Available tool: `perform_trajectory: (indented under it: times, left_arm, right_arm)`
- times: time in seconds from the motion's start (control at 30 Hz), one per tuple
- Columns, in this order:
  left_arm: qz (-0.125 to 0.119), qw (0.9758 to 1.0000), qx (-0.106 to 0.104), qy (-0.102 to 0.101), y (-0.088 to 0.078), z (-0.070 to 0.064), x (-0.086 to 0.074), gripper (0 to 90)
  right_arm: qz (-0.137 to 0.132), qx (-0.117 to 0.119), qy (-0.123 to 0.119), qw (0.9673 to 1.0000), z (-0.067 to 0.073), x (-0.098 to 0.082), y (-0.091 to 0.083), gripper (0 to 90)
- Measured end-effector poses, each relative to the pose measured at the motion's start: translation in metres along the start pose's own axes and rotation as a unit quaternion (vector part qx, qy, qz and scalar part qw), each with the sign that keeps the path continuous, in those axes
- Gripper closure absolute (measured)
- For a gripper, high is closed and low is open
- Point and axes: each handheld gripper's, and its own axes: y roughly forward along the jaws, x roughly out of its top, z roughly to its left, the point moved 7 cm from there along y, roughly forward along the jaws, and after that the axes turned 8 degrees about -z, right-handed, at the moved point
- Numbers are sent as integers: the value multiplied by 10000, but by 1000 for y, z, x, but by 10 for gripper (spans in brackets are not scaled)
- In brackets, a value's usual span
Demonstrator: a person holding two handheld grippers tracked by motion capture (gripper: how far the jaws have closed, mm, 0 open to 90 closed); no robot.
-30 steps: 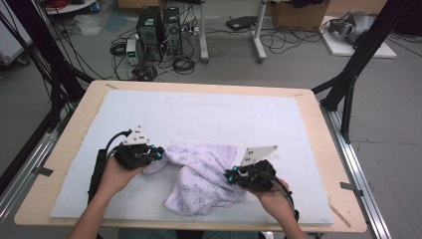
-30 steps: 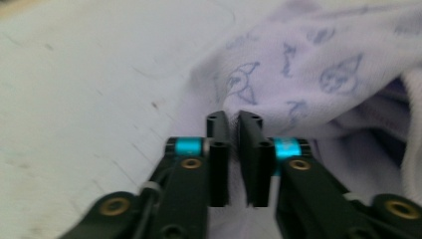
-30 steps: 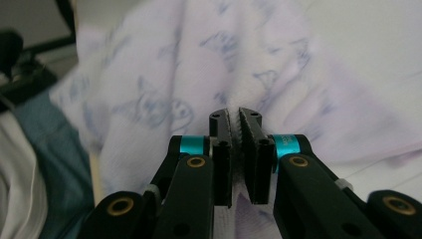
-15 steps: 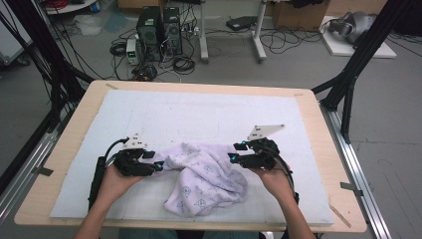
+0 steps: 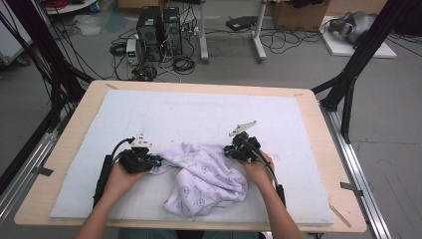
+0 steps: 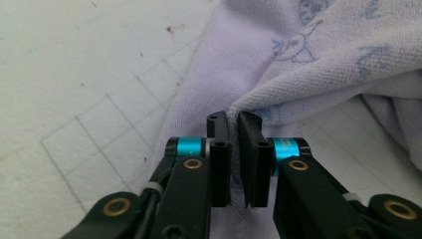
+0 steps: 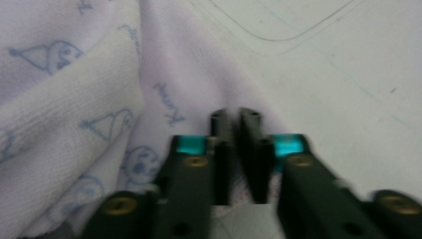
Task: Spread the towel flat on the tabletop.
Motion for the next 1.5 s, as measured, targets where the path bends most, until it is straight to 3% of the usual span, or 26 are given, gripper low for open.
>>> perform_trajectory:
  times: [0.03,0.07,0.13,0.27,0.4,0.47,0.53,0.6,0.63,0.67,0.7,0.73,0.77,0.8,0.83,0.93,1.03,1.13,1.27,1.5]
  left_arm:
    - [-15,10000,1,-1,-1,1,3,850]
    - [-105,9999,37,-9,-3,4,8,852]
    - [-290,9995,105,-52,-9,12,18,854]
    - [-421,9989,215,-77,-16,22,34,854]
    - [-537,9982,268,-15,-19,31,58,855]
    - [-711,9969,325,-86,-20,39,79,855]
    - [-824,9942,680,117,-21,54,115,856]
    - [-1190,9869,1050,292,-25,71,167,854]
    - [-1364,9812,1308,381,-27,79,191,834]
    - [-1468,9748,1630,391,-29,85,208,758]
    - [-1532,9759,1552,114,-25,87,218,655]
    - [-1496,9783,1430,56,-21,86,220,571]
    - [-1417,9795,1429,101,-17,85,217,534]
    - [-1275,9823,1368,143,-10,84,209,529]
    - [-1148,9858,1217,133,-2,81,196,515]
    - [-986,9905,953,-20,11,76,157,505]
    - [-869,9934,741,-134,18,67,123,494]
    - [-778,9958,453,-178,19,52,91,487]
    - [-778,9967,201,-70,11,31,68,460]
    - [-781,9968,-168,53,-6,-6,48,428]
  right_arm:
    - [32,216,201,9996,-2,-1,0,877]
    - [114,339,254,9990,-2,-2,-1,881]
    - [255,342,2,9991,-3,0,-7,883]
    - [65,350,-171,9992,-4,16,-21,887]
    - [-207,424,-163,9988,-9,31,-36,887]
    - [-310,256,-231,9989,-18,41,-46,888]
    - [-428,-150,-220,9987,-35,61,-65,889]
    - [-631,-688,-288,9952,-56,91,-89,889]
    - [-803,-949,-311,9918,-66,108,-102,888]
    - [-990,-1195,-231,9876,-76,124,-113,871]
    - [-1097,-1478,-179,9827,-87,135,-121,811]
    - [-1244,-1670,-38,9781,-97,142,-125,704]
    - [-1308,-1525,176,9794,-101,143,-123,669]
    - [-1319,-1443,236,9804,-103,141,-119,655]
    - [-1252,-1352,261,9825,-102,137,-113,651]
    - [-1003,-1027,147,9895,-91,115,-89,621]
    - [-801,-672,178,9944,-76,87,-72,602]
    - [-825,-431,197,9955,-62,68,-68,588]
    - [-966,-46,203,9951,-34,47,-72,544]
    - [-1103,184,89,9937,11,14,-74,522]
